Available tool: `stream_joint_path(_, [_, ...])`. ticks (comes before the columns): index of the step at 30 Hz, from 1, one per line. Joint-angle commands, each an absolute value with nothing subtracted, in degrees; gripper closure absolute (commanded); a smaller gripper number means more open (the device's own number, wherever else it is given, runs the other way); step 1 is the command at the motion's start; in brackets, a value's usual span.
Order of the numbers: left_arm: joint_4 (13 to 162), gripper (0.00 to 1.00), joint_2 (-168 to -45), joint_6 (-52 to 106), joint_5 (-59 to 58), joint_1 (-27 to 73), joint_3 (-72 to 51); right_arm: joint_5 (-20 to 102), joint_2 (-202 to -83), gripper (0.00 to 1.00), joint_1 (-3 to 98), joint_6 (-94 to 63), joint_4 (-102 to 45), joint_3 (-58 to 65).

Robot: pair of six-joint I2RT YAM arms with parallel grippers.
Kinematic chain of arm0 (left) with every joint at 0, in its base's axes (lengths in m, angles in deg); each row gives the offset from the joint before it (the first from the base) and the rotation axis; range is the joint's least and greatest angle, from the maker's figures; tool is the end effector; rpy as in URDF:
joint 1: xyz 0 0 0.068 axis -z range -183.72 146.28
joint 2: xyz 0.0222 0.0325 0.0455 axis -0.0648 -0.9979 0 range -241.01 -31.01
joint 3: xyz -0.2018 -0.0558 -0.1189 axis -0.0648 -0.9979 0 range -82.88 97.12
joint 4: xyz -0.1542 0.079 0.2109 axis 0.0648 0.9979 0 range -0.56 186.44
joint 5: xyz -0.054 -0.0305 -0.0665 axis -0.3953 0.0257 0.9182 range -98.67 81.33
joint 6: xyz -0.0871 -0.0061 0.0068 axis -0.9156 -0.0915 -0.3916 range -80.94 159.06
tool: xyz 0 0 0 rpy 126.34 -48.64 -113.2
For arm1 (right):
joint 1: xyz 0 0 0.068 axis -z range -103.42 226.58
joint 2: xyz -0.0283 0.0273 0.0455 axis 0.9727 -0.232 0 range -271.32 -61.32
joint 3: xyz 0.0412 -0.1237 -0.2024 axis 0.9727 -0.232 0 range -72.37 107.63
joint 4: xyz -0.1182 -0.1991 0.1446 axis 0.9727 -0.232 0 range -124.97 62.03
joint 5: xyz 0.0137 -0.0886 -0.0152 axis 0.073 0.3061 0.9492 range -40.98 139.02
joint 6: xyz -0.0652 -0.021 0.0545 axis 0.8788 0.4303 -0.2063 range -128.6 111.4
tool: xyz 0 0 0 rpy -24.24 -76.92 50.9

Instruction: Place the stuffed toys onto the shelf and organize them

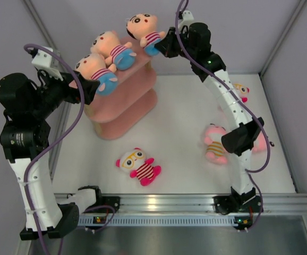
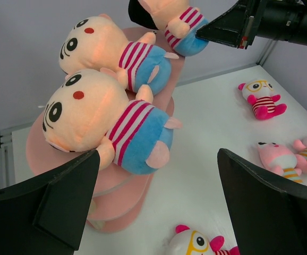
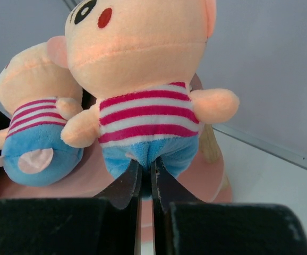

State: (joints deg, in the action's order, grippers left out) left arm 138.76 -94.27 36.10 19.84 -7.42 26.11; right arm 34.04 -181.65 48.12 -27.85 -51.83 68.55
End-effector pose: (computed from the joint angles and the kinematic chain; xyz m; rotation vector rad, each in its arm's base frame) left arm 0.1967 -0.0244 0.5367 0.2873 1.6150 -0.3955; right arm 0.4344 0.2583 0.4508 -0.3433 1.6597 0.8447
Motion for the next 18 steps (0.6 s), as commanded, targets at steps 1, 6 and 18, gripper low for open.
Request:
stream_joint_path(1, [137.1,0.02,-94.3,36.2,19.3,-7.3,26.1,33.0,-181.3,1.00,47.8,-30.3,-48.7,71.5])
stream_joint_path(6, [137.1,0.02,-94.4,36.1,19.3,-7.4,25.8,32.5,-183.1,1.00,47.1,-31.6,-47.0,71.8])
stream_joint_path(18, [137.1,0.02,-93.8,36.1,19.8,-7.3,25.4,32.3,-183.8,0.75,45.5,-32.3,-46.4,71.6])
